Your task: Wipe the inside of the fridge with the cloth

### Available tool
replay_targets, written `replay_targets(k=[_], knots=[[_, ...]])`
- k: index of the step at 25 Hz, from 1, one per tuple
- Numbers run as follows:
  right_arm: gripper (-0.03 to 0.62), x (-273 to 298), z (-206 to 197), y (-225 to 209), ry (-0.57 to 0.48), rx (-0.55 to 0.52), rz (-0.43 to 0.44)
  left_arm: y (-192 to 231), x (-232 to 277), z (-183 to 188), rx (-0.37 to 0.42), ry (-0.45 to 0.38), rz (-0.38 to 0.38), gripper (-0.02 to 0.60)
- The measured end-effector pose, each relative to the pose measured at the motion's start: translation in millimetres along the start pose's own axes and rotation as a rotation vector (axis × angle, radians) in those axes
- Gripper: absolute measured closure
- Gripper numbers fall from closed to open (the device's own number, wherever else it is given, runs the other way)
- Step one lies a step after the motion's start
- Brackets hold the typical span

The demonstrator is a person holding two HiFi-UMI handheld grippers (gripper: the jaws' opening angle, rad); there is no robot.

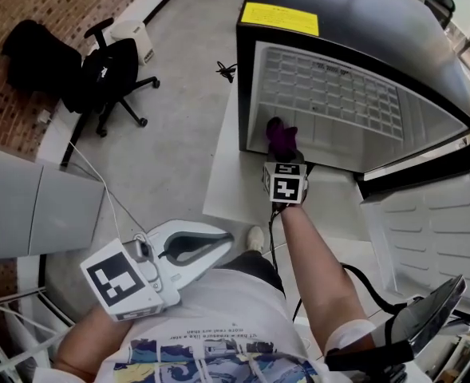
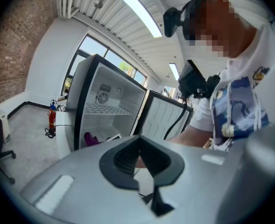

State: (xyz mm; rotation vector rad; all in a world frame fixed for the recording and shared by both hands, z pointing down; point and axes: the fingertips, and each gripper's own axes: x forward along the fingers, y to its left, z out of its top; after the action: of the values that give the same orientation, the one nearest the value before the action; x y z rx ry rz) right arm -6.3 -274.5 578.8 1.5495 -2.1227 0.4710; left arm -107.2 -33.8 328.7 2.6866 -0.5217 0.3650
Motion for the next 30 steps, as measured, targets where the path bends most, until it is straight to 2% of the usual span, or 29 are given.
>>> replay_targets(k=[9, 14, 19, 22, 30], knots=[[0.537, 9.5, 3.5, 36.7, -0.001, 0.069, 0.078, 3.6, -15.8, -1.0, -0.011, -0.033, 0.021, 0.577], [0.539, 11.6, 6.2, 48.3, -0.008, 0.193, 0.143, 2.7, -19.2, -0.8, -0.023, -0.033, 0.014, 0.578], [0.54, 8.3, 7.0, 50.7, -0.026, 0.362, 0.206, 4.7, -25.8, -5.0, -0.008, -0.029, 0.006, 0.577], [0.54, 4.7, 6.7, 52.6, -0.03, 0.414, 0.229, 4.0, -28.4, -11.8, 0.0, -0.002, -0.007, 0.578], [0.539, -21.5, 22.0, 74.6, -0.074, 0.491, 0.337, -1.2, -31.9, -8.3, 0.026, -0.02, -0.072, 0.577]])
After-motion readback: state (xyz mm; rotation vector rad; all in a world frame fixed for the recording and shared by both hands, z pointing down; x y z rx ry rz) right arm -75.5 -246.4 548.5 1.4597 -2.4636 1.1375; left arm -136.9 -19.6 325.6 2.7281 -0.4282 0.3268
